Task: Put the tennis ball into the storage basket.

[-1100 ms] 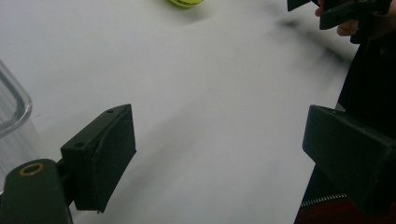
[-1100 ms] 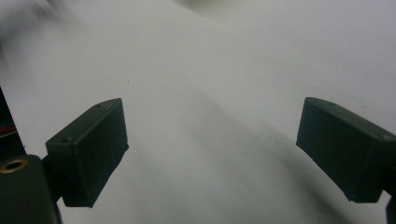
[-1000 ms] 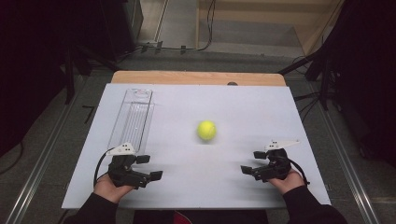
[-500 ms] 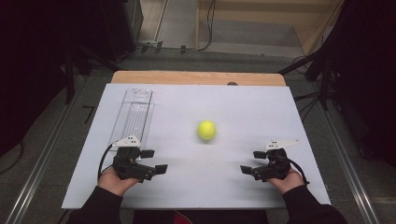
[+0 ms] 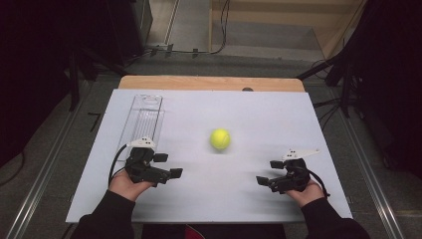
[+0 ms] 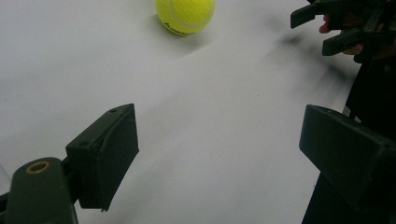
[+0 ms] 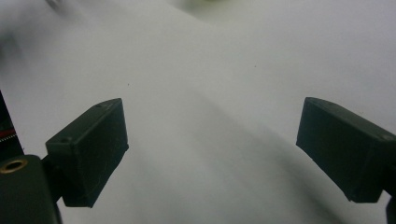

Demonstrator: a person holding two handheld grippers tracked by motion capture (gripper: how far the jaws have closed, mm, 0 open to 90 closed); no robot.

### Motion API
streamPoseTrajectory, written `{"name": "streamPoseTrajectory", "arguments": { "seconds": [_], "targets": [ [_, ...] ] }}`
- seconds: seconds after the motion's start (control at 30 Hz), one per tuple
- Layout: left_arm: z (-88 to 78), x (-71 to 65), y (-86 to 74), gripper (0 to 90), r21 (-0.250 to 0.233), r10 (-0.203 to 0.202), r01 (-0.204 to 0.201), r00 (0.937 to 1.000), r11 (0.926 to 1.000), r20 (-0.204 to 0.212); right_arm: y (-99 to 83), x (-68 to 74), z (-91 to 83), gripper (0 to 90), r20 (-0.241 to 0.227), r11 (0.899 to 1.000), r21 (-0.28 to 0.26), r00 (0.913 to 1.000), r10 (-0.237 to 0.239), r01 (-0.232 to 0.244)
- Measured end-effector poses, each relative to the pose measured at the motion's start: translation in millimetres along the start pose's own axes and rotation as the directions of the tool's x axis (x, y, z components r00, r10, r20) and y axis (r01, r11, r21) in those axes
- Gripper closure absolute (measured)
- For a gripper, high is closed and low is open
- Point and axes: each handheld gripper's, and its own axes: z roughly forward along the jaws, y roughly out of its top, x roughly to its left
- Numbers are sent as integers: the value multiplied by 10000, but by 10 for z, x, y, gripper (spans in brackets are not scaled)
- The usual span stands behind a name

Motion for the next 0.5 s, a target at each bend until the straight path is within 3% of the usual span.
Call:
{"name": "streamPoseTrajectory", "arguments": {
  "seconds": [0.5],
  "targets": [
    [61, 42, 172, 121, 191, 128, -128, 9999, 9997, -30, -2, 18, 12, 71, -83, 9999, 79, 9999, -110, 110]
  ]
}}
